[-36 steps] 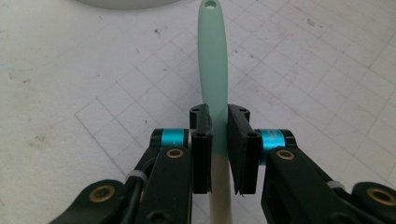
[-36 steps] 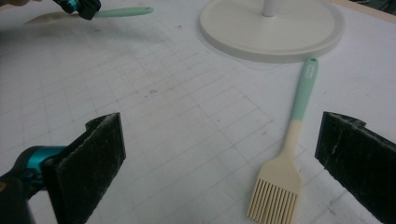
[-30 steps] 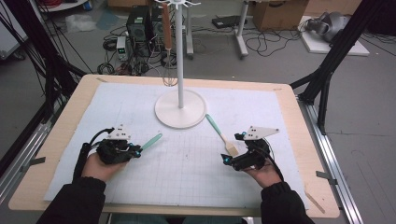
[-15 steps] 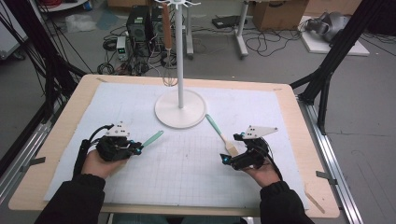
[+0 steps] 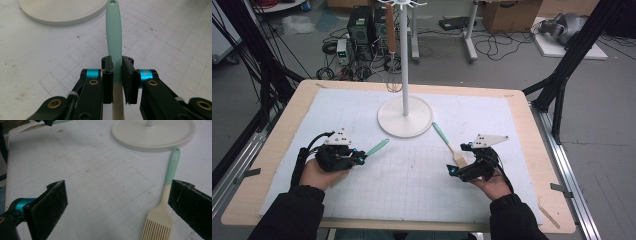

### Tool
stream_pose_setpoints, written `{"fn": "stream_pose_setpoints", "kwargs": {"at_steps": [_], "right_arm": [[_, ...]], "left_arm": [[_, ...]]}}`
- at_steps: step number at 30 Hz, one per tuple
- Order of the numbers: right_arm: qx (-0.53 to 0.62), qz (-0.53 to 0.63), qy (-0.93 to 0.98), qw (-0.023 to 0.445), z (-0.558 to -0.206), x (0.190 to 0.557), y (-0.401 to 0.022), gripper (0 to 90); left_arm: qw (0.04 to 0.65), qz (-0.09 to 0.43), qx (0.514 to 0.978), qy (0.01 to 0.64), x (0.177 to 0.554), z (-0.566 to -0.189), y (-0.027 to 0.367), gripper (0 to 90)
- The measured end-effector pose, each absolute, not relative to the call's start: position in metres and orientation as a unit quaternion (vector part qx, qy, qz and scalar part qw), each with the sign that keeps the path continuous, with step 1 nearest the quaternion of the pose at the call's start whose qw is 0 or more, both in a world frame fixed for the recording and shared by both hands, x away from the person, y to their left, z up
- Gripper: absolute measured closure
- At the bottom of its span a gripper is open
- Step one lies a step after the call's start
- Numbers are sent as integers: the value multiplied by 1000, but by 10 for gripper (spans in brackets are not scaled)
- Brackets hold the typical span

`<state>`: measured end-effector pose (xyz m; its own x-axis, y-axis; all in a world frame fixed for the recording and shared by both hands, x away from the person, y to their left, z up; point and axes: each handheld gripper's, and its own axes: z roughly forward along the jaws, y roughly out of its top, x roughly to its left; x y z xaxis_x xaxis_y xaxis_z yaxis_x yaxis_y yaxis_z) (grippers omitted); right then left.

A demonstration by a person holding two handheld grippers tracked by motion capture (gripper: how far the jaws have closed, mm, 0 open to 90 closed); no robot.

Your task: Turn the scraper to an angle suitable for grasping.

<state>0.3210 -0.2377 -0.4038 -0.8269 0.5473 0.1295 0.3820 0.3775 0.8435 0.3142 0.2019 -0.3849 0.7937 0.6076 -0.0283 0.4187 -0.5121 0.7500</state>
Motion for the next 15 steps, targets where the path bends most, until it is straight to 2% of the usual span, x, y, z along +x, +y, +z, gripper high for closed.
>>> {"fn": "stream_pose_setpoints", "kwargs": {"at_steps": [15], "right_arm": [[275,486,826,72,-398,321,-231,10]], "left_arm": [[397,122,865,282,314,-376,192,799]]}}
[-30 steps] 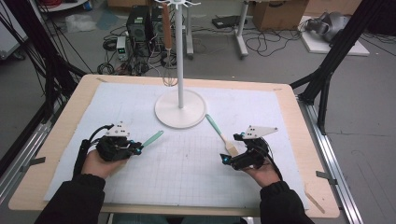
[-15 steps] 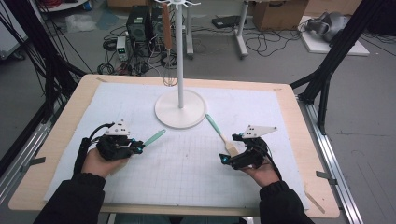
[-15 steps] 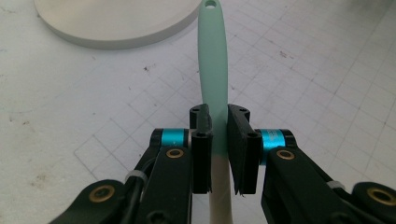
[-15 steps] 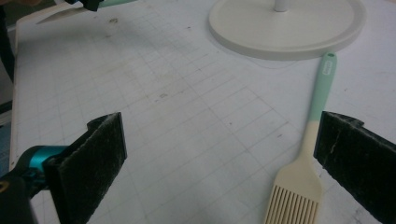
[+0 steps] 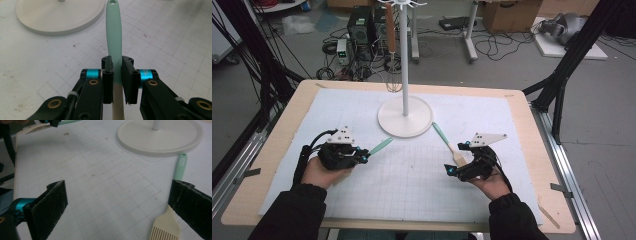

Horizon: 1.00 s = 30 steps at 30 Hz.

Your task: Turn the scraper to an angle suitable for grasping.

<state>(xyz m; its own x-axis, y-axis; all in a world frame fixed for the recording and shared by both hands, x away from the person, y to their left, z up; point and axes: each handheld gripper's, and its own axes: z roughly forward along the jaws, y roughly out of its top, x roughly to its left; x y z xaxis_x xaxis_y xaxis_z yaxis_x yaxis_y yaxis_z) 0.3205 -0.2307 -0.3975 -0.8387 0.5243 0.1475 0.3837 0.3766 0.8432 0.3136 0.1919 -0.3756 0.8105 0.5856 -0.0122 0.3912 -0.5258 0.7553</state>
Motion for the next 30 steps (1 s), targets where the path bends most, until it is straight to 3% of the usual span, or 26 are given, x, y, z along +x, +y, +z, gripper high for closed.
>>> {"fn": "stream_pose_setpoints", "kwargs": {"at_steps": [30], "right_arm": [[247,490,833,70,-374,328,-207,10]], "left_arm": [[415,114,864,261,312,-362,175,799]]}}
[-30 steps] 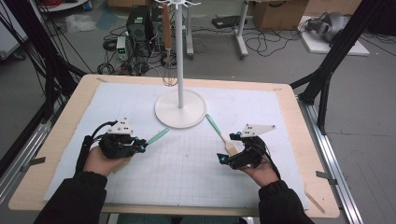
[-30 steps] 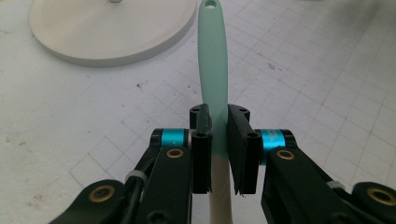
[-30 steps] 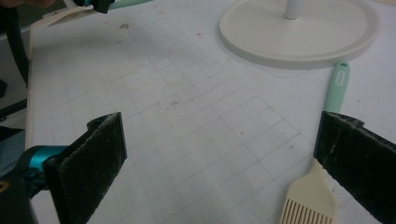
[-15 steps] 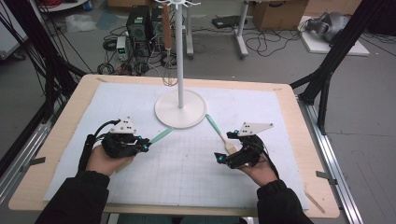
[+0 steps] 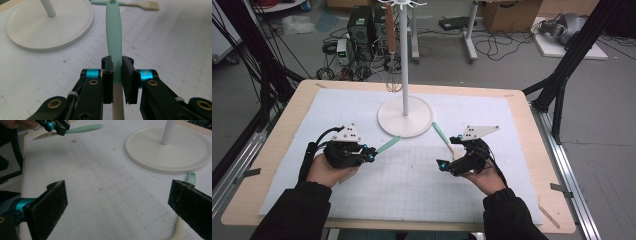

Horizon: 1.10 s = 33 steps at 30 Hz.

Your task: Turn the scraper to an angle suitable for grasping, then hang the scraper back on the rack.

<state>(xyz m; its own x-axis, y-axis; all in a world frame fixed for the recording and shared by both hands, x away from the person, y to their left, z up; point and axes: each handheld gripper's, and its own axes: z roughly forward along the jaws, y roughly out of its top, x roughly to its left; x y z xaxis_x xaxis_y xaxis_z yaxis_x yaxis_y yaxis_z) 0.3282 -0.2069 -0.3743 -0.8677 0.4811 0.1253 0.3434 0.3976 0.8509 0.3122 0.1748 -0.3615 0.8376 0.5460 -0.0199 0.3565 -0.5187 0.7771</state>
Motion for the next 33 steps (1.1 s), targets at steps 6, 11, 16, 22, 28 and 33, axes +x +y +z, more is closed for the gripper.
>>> {"fn": "stream_pose_setpoints", "kwargs": {"at_steps": [6,11,16,22,28,33], "right_arm": [[242,490,835,64,-366,333,-197,10],[237,492,836,55,-356,338,-188,10],[234,495,836,44,-350,343,-180,13],[224,501,836,25,-346,349,-171,65],[220,507,833,10,-340,355,-161,65],[215,507,835,-2,-334,357,-152,112]], "left_arm": [[418,113,865,254,313,-358,173,798],[423,109,866,243,314,-352,171,799],[431,103,865,234,315,-347,171,799],[440,97,865,221,319,-340,169,799],[445,92,869,197,321,-331,164,799],[449,90,870,184,319,-329,160,799]]}}
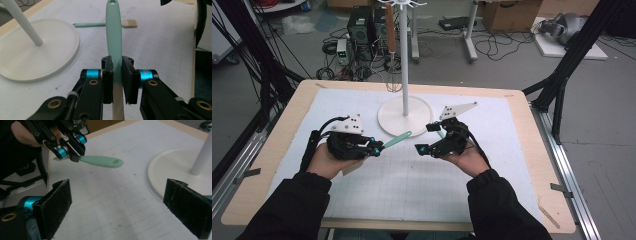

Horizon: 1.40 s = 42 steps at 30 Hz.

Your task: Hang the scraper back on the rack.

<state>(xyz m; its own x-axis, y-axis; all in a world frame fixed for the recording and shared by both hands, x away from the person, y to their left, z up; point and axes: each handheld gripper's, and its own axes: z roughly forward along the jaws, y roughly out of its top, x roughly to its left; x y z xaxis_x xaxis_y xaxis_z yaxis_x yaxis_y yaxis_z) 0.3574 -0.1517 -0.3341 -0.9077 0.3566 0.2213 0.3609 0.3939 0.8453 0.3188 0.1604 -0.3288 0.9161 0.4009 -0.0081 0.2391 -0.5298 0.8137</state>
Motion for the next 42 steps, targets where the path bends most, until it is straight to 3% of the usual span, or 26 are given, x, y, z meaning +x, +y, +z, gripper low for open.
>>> {"fn": "stream_pose_setpoints", "kwargs": {"at_steps": [1,6,19,42], "right_arm": [[-207,-509,-836,12,-334,357,-150,194],[-191,-500,-844,27,-337,354,-140,256],[-157,-501,-848,76,-339,353,-134,522],[-160,-509,-836,127,-345,361,-133,661]], "left_arm": [[450,91,870,181,318,-329,159,799],[447,91,875,164,312,-329,151,798],[456,82,876,132,306,-329,141,798],[461,84,875,125,306,-332,140,798]]}}
